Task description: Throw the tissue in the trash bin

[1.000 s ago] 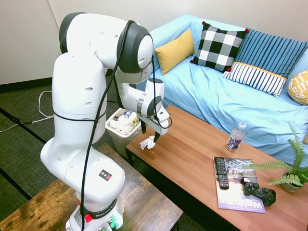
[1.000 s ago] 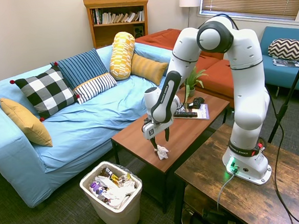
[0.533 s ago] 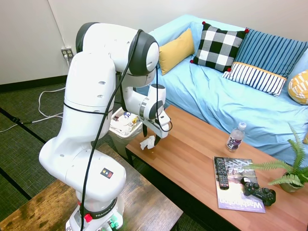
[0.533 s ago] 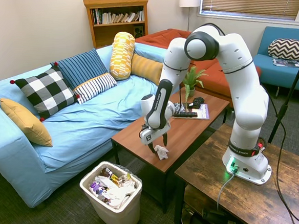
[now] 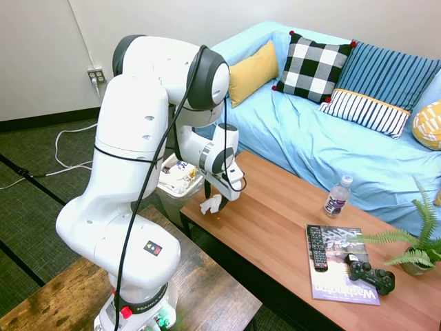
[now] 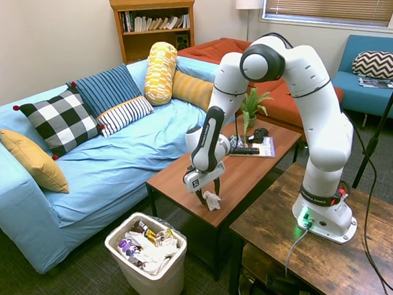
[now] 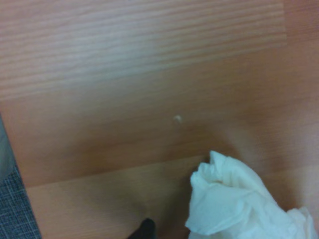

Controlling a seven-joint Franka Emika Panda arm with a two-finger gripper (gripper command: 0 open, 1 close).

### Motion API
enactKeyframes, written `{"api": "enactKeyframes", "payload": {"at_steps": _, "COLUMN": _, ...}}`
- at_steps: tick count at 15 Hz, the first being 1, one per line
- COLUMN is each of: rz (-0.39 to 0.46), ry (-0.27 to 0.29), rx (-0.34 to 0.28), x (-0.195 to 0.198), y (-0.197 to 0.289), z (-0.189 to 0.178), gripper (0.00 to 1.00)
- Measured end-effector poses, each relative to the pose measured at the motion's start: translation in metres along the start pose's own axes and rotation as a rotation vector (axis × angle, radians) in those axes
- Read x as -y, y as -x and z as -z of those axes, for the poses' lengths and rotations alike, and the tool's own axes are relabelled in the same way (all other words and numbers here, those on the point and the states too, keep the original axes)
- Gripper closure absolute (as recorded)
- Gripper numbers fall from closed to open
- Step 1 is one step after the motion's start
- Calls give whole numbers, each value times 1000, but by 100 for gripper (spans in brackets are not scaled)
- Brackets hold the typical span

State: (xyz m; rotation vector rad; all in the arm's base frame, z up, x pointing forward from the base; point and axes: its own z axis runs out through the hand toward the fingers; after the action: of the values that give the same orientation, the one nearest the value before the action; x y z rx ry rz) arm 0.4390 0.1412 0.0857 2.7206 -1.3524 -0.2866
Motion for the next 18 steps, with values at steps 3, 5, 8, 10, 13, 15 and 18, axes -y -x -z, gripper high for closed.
{"api": "enactKeyframes", "payload": {"at_steps": 3, "rz": 2, "ry": -8, "rx": 11, "x": 0, "y": -1, "z": -1, "gripper": 100}}
{"api": "enactKeyframes", "payload": {"at_steps": 5, "rz": 1, "ry": -18, "rx": 34, "x": 0, "y": 0, "z": -1, "gripper": 100}}
{"api": "enactKeyframes", "payload": {"at_steps": 8, "rz": 3, "ry": -27, "rx": 48, "x": 0, "y": 2, "z": 0, "gripper": 100}}
{"api": "enactKeyframes", "payload": {"at_steps": 10, "rz": 13, "ry": -41, "rx": 39, "x": 5, "y": 4, "z": 7, "gripper": 100}}
{"api": "enactKeyframes", "payload": {"at_steps": 13, "rz": 79, "ry": -64, "rx": -19, "x": 28, "y": 24, "z": 43, "gripper": 100}}
{"api": "enactKeyframes", "payload": {"at_steps": 15, "rz": 130, "ry": -47, "rx": -77, "x": 55, "y": 56, "z": 77, "gripper": 100}}
{"api": "enactKeyframes", "payload": {"at_steps": 18, "rz": 221, "ry": -10, "rx": -153, "x": 105, "y": 119, "z": 113, "gripper": 100}}
